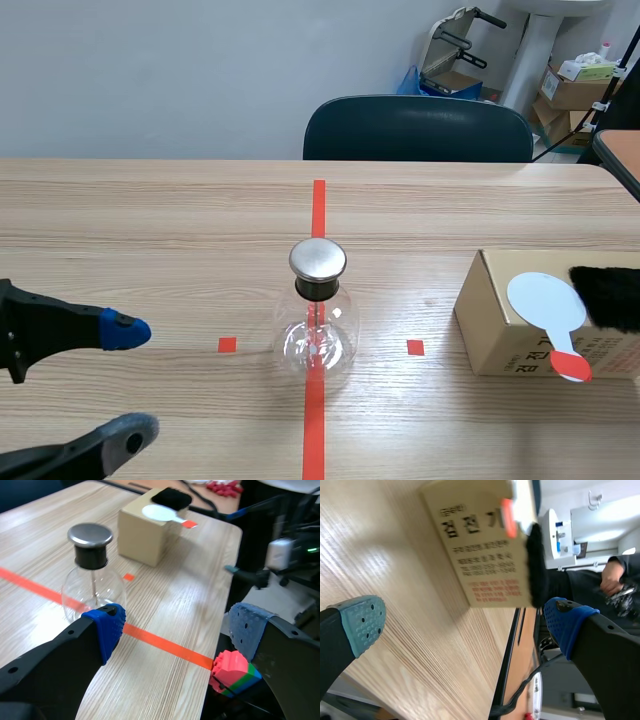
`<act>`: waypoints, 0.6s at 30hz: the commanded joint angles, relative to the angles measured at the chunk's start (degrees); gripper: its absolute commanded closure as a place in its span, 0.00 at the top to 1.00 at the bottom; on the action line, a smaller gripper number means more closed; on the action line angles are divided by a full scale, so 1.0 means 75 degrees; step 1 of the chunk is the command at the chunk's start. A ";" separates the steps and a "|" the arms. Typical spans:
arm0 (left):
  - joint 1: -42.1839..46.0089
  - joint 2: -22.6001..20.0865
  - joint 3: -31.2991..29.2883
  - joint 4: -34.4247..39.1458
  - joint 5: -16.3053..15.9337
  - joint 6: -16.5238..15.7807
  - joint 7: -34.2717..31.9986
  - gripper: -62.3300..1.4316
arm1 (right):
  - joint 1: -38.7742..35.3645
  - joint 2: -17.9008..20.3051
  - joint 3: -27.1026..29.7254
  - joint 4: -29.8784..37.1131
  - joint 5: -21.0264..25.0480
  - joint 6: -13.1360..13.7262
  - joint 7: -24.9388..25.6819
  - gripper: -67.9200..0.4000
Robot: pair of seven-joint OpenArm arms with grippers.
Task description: Do the electroscope experiment
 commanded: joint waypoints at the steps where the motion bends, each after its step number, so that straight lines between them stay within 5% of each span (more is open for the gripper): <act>1: 0.0000 0.0157 -0.0201 0.0131 -0.0350 0.0137 0.0169 0.73 | -0.0251 0.0425 0.0023 0.0562 0.0545 -0.0466 0.0274 1.00; 5: 0.0000 0.0568 -0.0699 0.0131 -0.0883 0.0560 0.0965 0.73 | -0.0898 0.1142 0.0163 0.1632 0.2063 -0.0012 0.0551 1.00; 9: 0.0006 0.1078 -0.1495 0.0131 -0.1011 0.0781 0.1906 0.73 | -0.1102 0.1693 0.0557 0.2664 0.3392 0.1029 0.0533 1.00; 18: 0.1134 0.2398 -0.4310 0.0131 -0.0822 0.0968 0.3474 0.73 | -0.0495 0.2264 0.1116 0.4494 0.5109 0.4316 -0.0705 1.00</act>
